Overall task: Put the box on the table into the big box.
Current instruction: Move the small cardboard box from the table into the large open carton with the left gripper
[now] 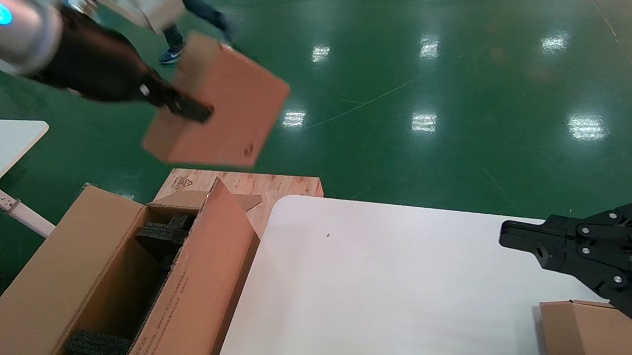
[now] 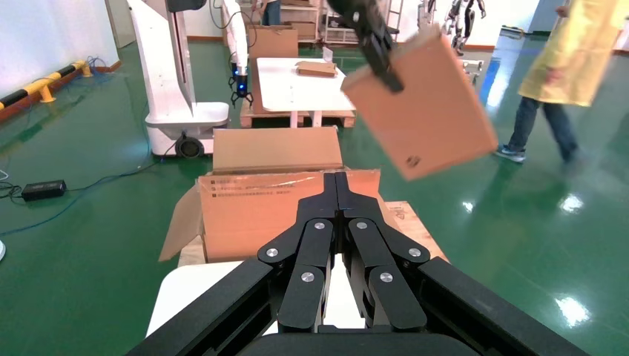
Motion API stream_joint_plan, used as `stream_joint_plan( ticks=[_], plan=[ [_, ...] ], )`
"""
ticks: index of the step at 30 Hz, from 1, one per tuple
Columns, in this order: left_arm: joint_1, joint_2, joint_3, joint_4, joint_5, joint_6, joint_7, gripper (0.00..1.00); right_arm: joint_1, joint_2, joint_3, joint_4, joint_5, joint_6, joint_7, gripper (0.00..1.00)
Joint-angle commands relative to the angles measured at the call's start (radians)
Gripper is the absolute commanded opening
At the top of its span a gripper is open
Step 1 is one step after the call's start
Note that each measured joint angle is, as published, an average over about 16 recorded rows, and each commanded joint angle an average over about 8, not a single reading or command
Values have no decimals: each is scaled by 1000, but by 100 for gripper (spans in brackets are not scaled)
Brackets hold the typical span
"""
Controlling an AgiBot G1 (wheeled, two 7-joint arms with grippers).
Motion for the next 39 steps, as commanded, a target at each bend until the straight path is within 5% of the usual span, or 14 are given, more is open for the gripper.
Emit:
stream_joint_plan(
  ticks=[1,17,28,39],
  plan=[
    [-13,-27,-32,-5,8,-15,12,0,0,0,0,0,0,0,0,100],
    [33,-114,20,-14,122,8,55,0,0,0,0,0,0,0,0,100],
    [18,-122,205,39,169,36,101,0,0,0,0,0,0,0,0,100],
    [-13,-58,432,168,103,155,71,0,0,0,0,0,0,0,0,100]
  ],
)
